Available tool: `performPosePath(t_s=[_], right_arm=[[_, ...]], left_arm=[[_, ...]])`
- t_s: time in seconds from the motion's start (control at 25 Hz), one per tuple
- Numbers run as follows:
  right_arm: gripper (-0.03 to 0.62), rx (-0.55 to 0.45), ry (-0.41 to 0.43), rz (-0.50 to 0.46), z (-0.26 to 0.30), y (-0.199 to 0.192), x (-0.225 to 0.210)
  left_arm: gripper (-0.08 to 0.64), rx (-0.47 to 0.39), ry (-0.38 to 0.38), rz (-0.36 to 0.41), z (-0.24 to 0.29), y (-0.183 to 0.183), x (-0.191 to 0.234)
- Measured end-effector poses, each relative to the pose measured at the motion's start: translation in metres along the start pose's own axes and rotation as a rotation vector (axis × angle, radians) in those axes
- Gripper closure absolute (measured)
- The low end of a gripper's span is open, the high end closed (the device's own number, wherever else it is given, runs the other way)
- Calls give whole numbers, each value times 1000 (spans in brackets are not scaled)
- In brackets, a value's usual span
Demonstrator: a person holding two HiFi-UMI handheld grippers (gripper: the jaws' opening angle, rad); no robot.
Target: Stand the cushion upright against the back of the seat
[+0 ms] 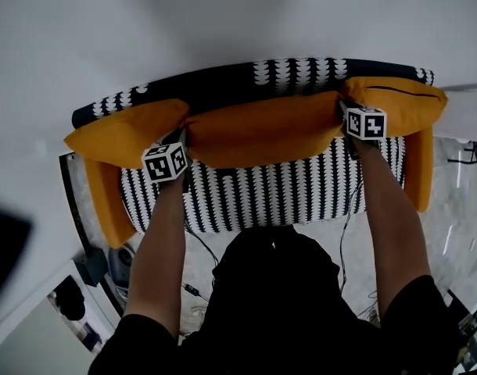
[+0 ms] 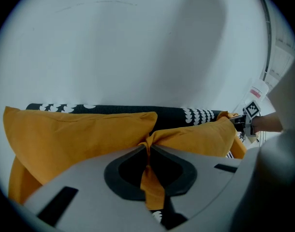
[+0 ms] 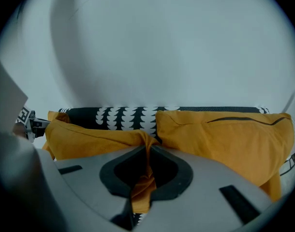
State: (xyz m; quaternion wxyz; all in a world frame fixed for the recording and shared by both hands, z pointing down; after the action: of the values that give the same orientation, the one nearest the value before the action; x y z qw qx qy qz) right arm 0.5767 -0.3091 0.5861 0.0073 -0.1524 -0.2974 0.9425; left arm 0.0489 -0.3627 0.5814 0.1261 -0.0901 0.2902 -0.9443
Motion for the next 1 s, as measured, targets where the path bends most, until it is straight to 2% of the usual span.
performPosePath(t_s=[0.28,0.76,0.88,1.0], right_arm=[[540,34,-20,-3,9,11,1],[535,-16,-44,70,-18,12,3],[454,-35,-42,86,-33,13,5],[433,-53,-43,78,-51,13,13]], left_arm=[[524,17,-2,23,11,15,0],[523,28,-22,13,14,9,4],[523,27,-11,20,11,8,4],[523,16,9,27,5,8,2]])
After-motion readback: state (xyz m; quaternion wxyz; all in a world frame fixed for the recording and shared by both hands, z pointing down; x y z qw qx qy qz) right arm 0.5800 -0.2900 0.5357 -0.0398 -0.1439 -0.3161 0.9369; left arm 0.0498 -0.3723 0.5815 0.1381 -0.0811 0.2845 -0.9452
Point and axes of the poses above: the fingertips, and each gripper's own axes: z forward along the fingers, x to its left, y out of its top, the point moved 9 cm from there along -z, backward along the fingers, and after that the axes turned 10 degrees about y, right-handed, at the moved point
